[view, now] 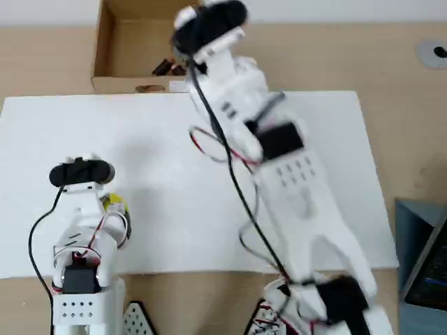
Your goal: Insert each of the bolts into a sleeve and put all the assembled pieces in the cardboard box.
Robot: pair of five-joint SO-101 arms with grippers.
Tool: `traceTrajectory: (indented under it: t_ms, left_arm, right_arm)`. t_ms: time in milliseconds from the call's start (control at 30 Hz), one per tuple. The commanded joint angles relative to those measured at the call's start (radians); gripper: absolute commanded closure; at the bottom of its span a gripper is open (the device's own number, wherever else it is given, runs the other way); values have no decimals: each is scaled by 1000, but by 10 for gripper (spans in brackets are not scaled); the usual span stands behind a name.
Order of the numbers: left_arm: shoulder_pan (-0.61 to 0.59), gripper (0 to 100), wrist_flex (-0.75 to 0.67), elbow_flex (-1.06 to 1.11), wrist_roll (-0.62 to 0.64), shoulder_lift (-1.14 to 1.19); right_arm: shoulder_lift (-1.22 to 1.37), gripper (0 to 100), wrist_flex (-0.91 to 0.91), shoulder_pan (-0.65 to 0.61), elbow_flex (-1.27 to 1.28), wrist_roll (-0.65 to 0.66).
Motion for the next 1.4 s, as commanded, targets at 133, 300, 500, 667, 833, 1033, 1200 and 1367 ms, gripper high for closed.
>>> traceTrajectory:
  t_ms: [133, 300, 500, 667, 833, 1033, 1200, 1367]
  left_arm:
    - [-6, 998, -17, -3, 26, -7]
    - [-6, 998, -17, -3, 26, -7]
    - [-3, 998, -14, -3, 23, -7]
    - [-6, 998, -14, -5, 25, -7]
    - [-6, 998, -12, -5, 26, -7]
    - [-6, 998, -12, -5, 26, -7]
    - [-6, 998, -12, -5, 26, -7]
    - [-6, 998, -12, -5, 26, -7]
  right_arm:
    - [337, 989, -118, 21, -337, 86]
    - [556, 989, -209, 30, -501, 130]
    - [816, 989, -242, 28, -723, 190]
    - [1029, 988, -238, 28, -926, 247]
    - [1201, 987, -232, 24, -1107, 310]
    - [1326, 986, -109, 25, -1287, 336]
    - [1395, 986, -32, 27, -1394, 345]
    - [1423, 914, 25, 27, -1428, 345]
